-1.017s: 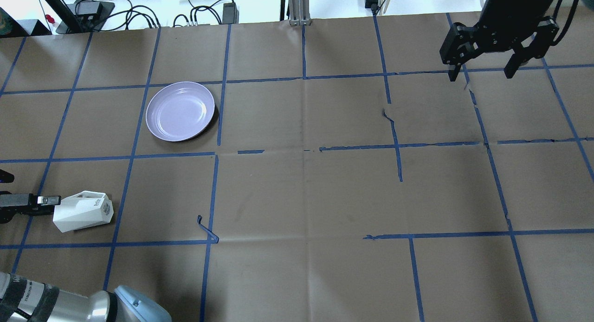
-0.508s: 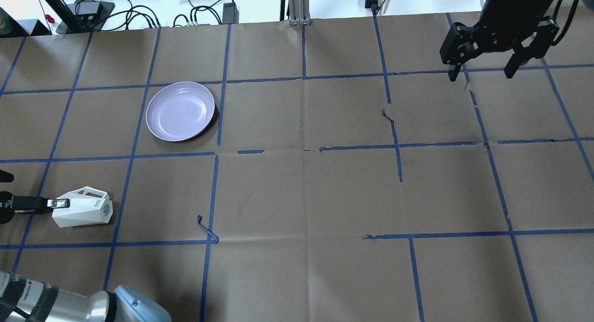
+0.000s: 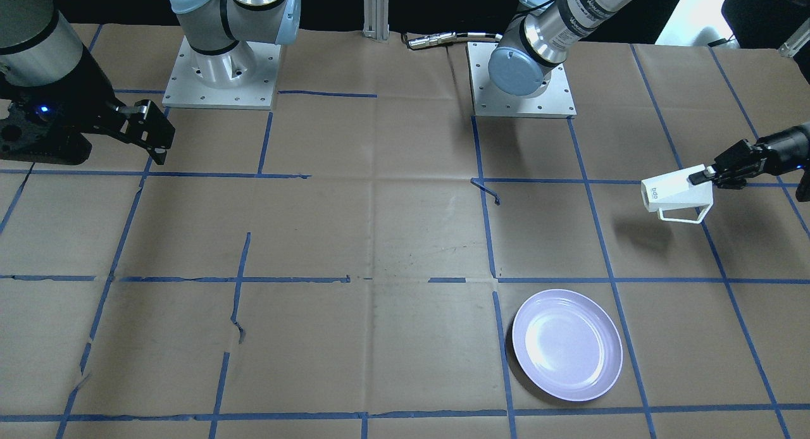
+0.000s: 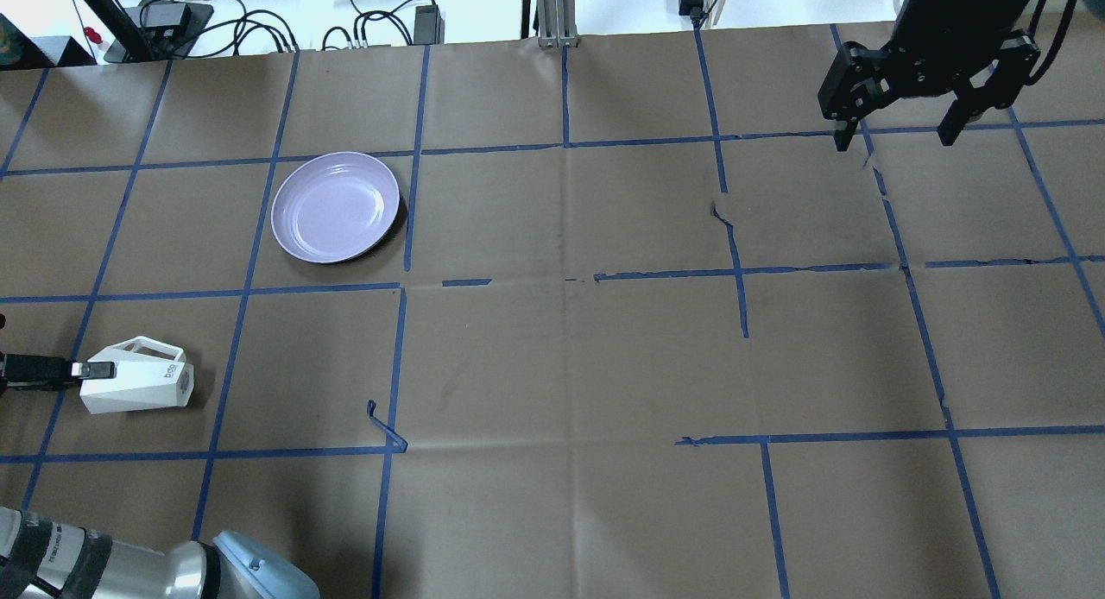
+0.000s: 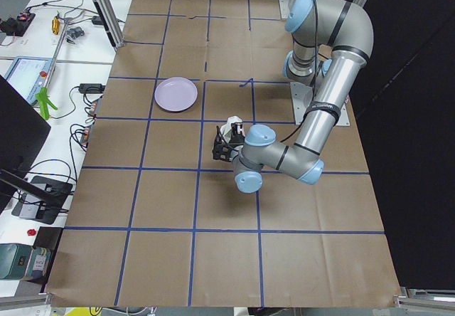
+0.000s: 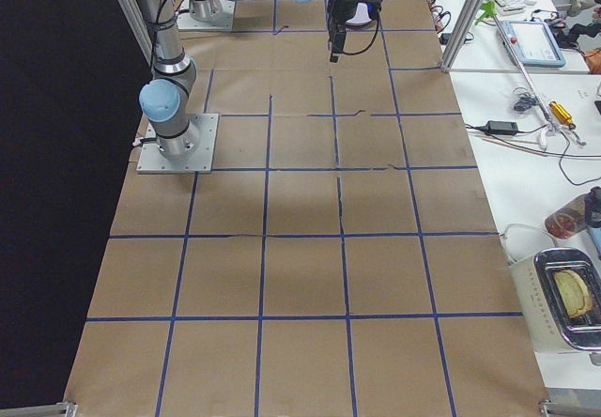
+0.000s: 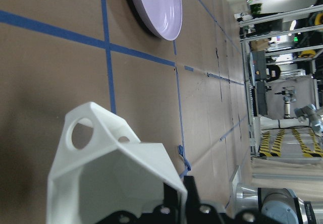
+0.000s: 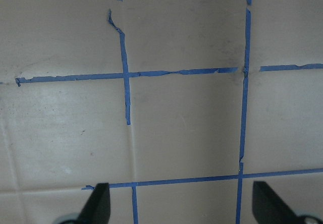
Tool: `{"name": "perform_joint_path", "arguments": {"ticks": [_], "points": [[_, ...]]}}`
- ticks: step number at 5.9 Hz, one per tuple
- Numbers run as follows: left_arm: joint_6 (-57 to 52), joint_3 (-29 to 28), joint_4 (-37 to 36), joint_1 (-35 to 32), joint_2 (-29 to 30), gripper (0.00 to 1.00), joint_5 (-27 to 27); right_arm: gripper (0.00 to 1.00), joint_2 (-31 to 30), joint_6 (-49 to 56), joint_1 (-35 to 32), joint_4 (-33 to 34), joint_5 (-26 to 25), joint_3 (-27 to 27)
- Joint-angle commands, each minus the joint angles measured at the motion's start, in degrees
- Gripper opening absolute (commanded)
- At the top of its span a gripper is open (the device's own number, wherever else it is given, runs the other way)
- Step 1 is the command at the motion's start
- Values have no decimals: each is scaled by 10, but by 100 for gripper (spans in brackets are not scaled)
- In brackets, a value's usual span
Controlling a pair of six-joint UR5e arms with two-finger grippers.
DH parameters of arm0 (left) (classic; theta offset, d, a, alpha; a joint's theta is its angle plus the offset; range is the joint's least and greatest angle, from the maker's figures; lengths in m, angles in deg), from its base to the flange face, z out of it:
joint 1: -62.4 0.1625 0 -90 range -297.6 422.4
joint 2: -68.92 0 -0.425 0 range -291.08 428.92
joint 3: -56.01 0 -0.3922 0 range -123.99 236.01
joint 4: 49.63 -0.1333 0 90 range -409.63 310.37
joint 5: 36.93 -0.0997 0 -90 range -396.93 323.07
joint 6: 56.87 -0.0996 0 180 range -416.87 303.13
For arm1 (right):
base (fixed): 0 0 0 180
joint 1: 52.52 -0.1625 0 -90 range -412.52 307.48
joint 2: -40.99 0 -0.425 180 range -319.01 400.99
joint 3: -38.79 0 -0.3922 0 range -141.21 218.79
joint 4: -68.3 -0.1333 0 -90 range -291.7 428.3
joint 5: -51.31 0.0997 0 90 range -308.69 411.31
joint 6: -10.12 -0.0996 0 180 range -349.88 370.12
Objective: Flip cup and place on plate
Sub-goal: 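Lift the white cup with the left gripper, turning it upright over the plate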
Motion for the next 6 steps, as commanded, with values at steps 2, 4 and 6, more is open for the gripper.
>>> {"name": "perform_joint_path", "arguments": {"ticks": [2, 4, 6], "points": [[255, -40, -94, -163, -187, 0, -80, 100, 0, 0, 0, -1, 0, 0], [478, -59, -206, -354, -209, 0, -166, 100, 0, 0, 0, 0, 0, 0], [653, -72, -319, -527, -168, 0, -238, 100, 0, 0, 0, -1, 0, 0]]}}
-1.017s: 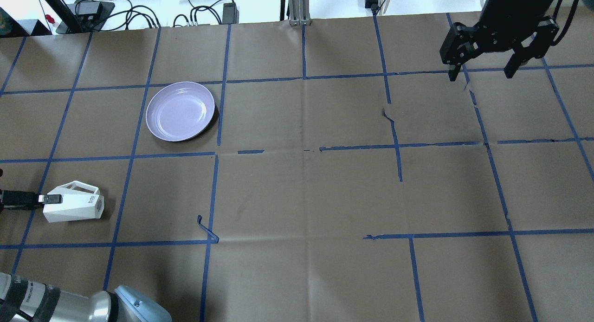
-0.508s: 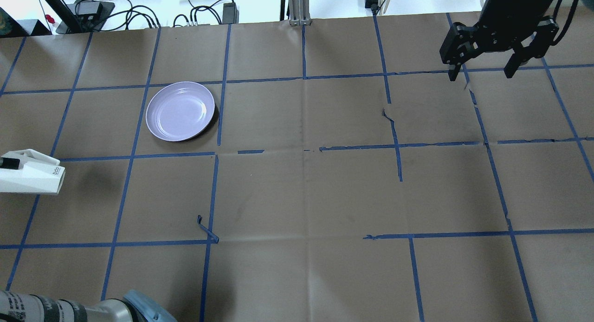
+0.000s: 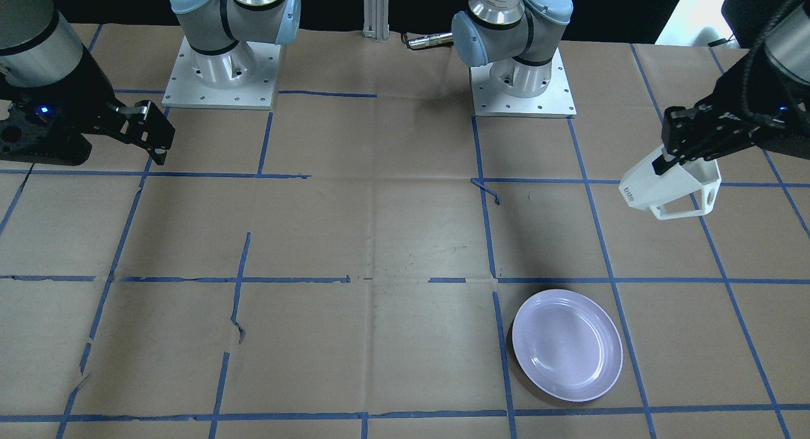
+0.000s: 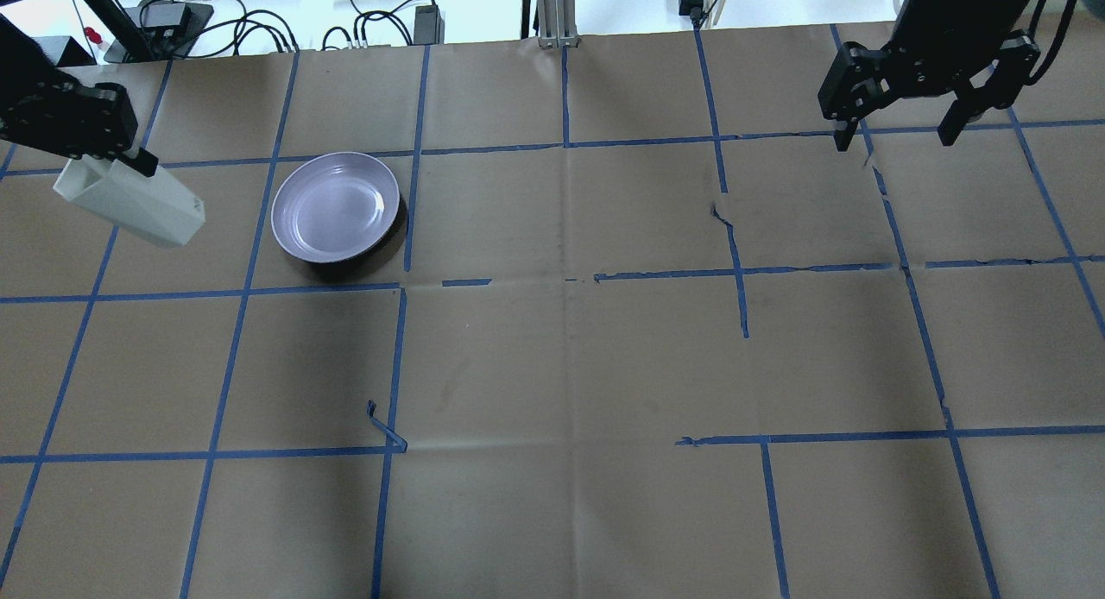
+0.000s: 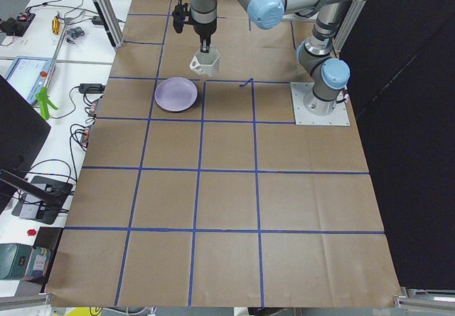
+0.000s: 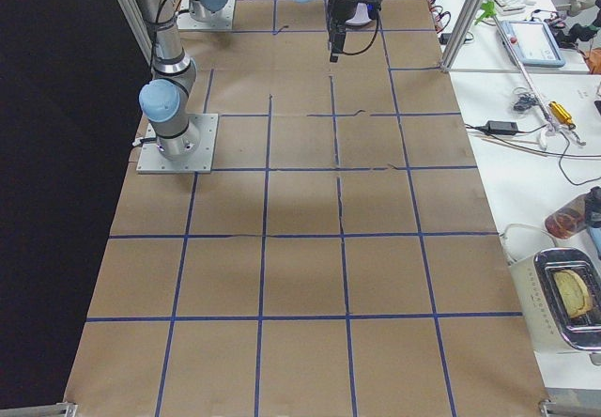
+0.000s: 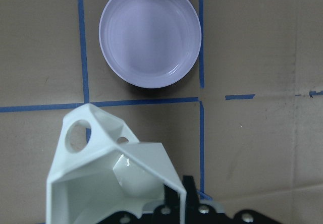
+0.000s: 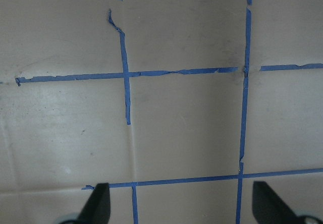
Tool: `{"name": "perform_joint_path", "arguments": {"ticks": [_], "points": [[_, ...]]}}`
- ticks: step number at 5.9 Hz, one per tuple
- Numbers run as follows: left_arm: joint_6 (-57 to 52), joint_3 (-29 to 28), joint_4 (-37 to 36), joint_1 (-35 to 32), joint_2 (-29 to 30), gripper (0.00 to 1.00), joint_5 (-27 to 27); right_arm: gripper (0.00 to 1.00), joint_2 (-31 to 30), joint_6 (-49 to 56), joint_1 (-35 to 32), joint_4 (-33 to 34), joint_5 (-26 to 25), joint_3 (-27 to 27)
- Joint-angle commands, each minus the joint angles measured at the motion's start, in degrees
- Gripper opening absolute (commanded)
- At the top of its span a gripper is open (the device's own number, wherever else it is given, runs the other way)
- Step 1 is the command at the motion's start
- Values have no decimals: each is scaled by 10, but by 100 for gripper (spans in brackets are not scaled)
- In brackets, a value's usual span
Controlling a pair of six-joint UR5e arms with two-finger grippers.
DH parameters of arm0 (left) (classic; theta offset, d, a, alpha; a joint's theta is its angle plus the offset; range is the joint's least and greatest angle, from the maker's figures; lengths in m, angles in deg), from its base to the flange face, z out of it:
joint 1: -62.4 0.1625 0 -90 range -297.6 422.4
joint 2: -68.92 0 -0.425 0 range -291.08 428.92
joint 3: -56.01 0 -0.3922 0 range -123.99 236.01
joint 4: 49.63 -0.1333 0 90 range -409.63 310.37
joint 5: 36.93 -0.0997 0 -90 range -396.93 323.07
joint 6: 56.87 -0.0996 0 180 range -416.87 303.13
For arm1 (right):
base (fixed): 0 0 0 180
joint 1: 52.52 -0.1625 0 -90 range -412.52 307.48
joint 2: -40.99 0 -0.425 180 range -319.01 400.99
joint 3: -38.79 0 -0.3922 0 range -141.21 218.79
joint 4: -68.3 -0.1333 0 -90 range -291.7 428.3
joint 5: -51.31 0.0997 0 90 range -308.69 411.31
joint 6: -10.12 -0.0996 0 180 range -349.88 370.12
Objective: Flip cup and place on plate
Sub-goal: 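Lift the white cup with the left gripper, turning it upright over the plate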
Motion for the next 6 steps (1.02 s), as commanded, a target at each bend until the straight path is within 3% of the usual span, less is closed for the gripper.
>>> {"name": "perform_joint_path", "arguments": {"ticks": [1, 3, 6], "points": [[99, -26, -98, -117, 69, 0, -68, 100, 0, 0, 0, 1, 0, 0], [78, -129, -123, -128, 181, 0, -107, 100, 0, 0, 0, 0, 0, 0], [71, -112, -149, -126, 213, 0, -103, 100, 0, 0, 0, 0, 0, 0]]}}
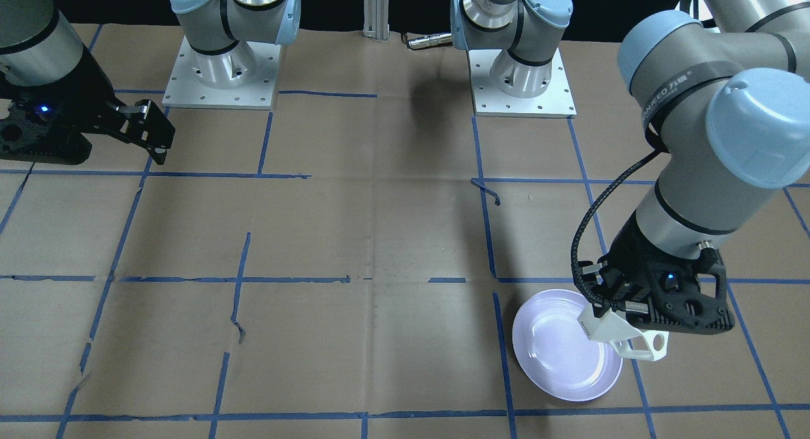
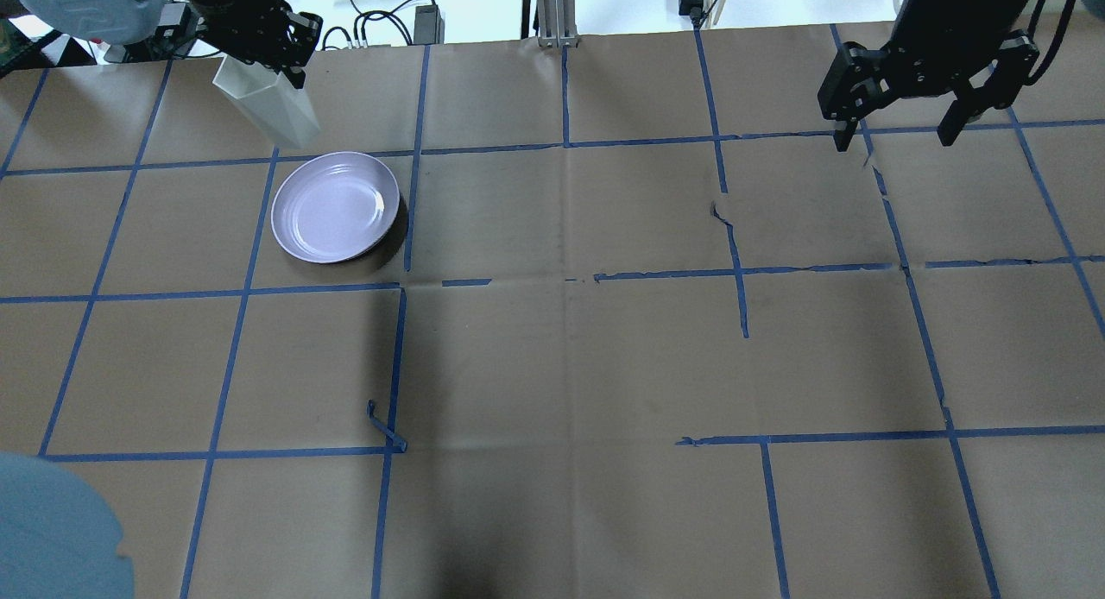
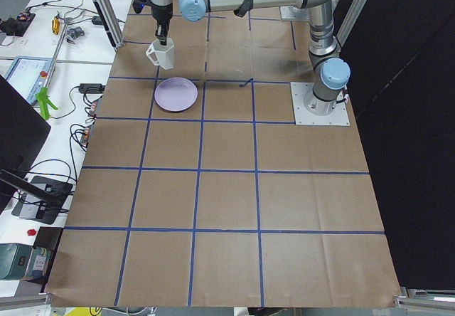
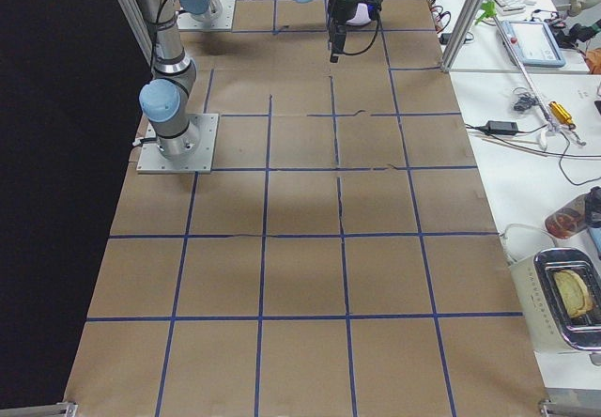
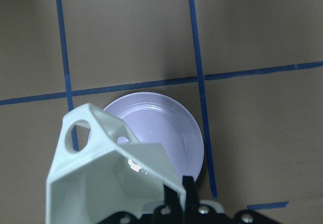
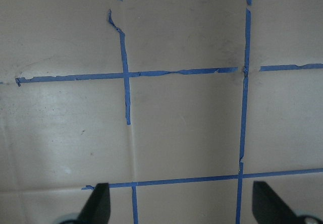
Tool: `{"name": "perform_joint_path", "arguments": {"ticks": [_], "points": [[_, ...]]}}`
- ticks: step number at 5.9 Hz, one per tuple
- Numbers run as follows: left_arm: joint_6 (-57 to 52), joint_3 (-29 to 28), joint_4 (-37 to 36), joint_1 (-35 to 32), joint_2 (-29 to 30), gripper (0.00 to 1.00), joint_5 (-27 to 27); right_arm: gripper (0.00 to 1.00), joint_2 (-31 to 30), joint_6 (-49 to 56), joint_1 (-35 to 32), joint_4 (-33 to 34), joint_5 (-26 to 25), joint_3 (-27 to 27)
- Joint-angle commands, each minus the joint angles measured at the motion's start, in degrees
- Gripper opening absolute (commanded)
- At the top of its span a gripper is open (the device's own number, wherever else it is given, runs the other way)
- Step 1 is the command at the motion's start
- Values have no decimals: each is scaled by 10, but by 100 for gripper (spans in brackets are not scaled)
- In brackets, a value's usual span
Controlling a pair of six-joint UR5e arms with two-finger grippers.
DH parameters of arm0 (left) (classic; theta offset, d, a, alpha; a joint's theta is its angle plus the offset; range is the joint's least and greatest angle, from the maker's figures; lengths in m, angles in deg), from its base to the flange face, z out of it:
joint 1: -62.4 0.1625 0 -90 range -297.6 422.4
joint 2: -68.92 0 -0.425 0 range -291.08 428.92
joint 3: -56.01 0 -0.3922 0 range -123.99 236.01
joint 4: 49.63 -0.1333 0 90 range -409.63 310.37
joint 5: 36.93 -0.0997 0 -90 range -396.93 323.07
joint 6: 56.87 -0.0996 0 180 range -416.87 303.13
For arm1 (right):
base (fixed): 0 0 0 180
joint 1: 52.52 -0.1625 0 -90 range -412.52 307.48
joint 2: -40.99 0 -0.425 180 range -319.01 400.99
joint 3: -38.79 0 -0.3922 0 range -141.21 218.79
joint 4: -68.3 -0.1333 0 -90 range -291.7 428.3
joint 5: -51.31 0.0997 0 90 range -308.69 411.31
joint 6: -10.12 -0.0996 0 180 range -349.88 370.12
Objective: Flip cup and place on plate
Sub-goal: 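Lower the upright white cup onto the lavender plate with the left gripper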
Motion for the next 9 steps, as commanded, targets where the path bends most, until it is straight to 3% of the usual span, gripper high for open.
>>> {"name": "perform_joint_path", "arguments": {"ticks": [1, 3, 5, 7, 8, 9], "points": [[-3, 65, -66, 0, 17, 0, -1, 100, 0, 0, 0, 0, 0, 0], [-17, 151, -146, 1, 19, 0, -2, 100, 0, 0, 0, 0, 0, 0], [-23, 173, -195, 1, 45, 0, -3, 100, 0, 0, 0, 0, 0, 0], [-25, 174, -198, 1, 47, 0, -4, 100, 0, 0, 0, 0, 0, 0], [-32, 174, -200, 1, 49, 31, -18, 100, 0, 0, 0, 0, 0, 0], [-31, 170, -209, 2, 59, 99, -20, 100, 0, 0, 0, 0, 0, 0]]}}
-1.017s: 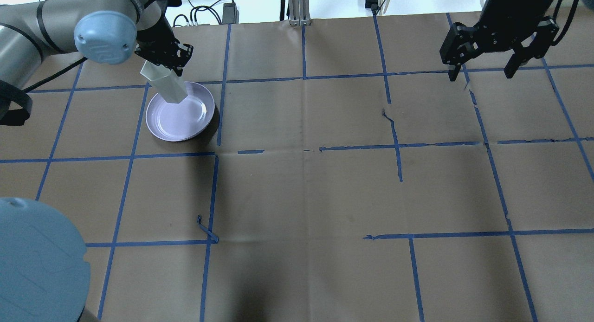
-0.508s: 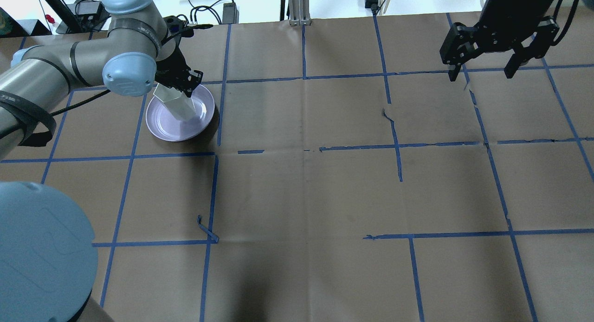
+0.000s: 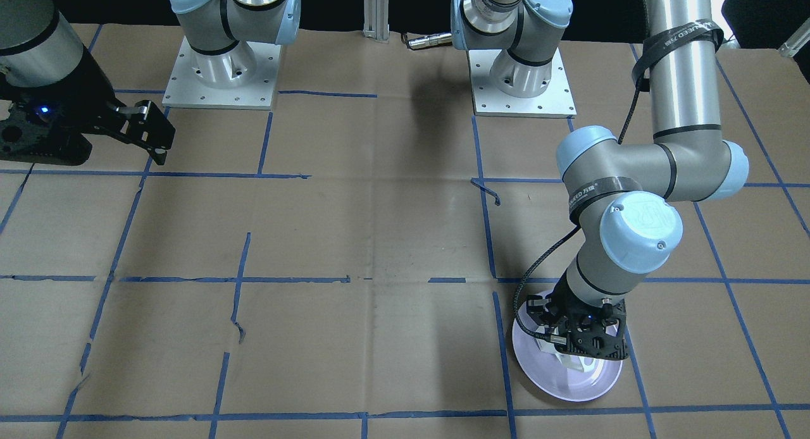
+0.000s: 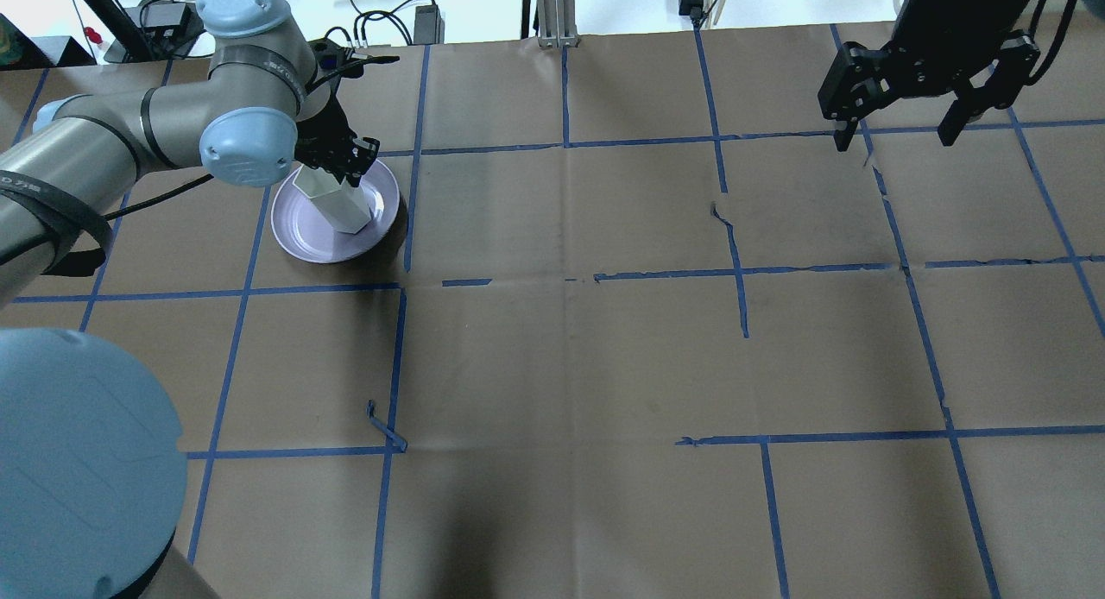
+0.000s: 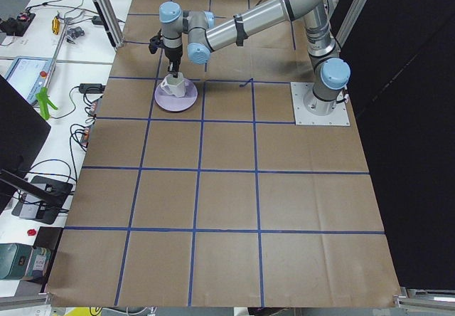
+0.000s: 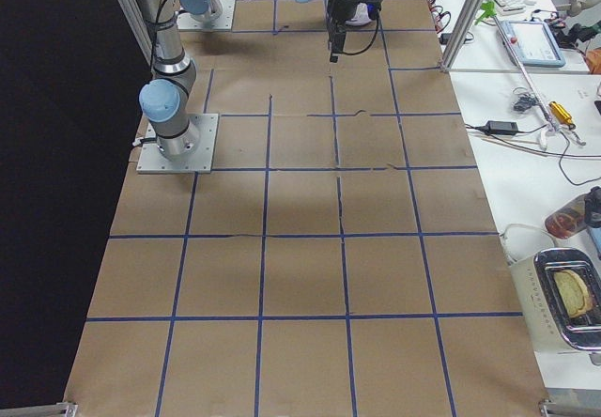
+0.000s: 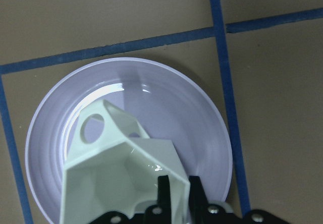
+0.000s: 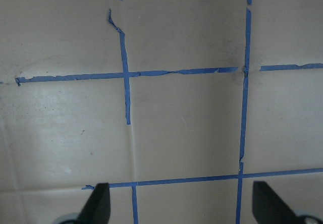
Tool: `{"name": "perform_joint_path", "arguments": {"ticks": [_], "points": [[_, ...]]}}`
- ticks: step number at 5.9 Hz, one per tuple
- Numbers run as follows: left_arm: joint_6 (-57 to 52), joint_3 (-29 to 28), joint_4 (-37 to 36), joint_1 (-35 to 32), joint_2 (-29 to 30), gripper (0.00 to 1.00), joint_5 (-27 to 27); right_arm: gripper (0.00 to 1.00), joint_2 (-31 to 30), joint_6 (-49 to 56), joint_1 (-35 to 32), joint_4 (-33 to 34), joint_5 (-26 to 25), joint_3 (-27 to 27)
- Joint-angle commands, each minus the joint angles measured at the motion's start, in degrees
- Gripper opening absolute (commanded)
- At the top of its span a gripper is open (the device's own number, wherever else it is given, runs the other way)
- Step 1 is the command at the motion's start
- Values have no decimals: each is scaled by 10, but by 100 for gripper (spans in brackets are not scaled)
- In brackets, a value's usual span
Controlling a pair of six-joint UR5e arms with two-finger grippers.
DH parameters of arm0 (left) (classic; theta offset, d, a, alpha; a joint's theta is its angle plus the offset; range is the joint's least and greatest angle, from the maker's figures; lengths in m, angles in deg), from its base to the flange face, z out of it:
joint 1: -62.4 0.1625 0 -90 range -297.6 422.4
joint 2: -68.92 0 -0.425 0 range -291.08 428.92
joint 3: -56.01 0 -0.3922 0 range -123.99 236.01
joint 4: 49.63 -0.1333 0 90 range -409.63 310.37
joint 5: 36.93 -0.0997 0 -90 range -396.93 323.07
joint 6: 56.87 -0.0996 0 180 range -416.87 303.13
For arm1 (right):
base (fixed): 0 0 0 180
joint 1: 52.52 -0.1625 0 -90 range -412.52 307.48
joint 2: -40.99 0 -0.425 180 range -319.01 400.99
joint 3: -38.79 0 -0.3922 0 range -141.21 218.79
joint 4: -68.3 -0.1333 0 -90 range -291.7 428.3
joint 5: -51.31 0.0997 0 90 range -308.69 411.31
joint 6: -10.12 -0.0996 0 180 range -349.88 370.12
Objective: Flip cup and place on plate
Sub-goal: 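Open the left gripper and raise it away from the cup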
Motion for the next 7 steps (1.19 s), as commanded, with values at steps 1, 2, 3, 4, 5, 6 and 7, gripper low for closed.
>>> {"name": "perform_joint_path", "arguments": {"ticks": [1, 2, 3, 4, 5, 6, 7], "points": [[-2, -18, -6, 1, 6, 99, -6, 100, 0, 0, 0, 0, 0, 0], [-2, -21, 2, 1, -10, 99, -6, 100, 0, 0, 0, 1, 0, 0], [0, -22, 41, 1, -44, 99, -6, 100, 0, 0, 0, 1, 0, 0], [2, -22, 120, 1, -99, 99, -6, 100, 0, 0, 0, 0, 0, 0], [11, -22, 206, -2, -158, 100, -5, 100, 0, 0, 0, 0, 0, 0], [44, -22, 281, -5, -213, 100, -2, 100, 0, 0, 0, 1, 0, 0], [88, -21, 331, -12, -249, 100, 3, 100, 0, 0, 0, 1, 0, 0]]}}
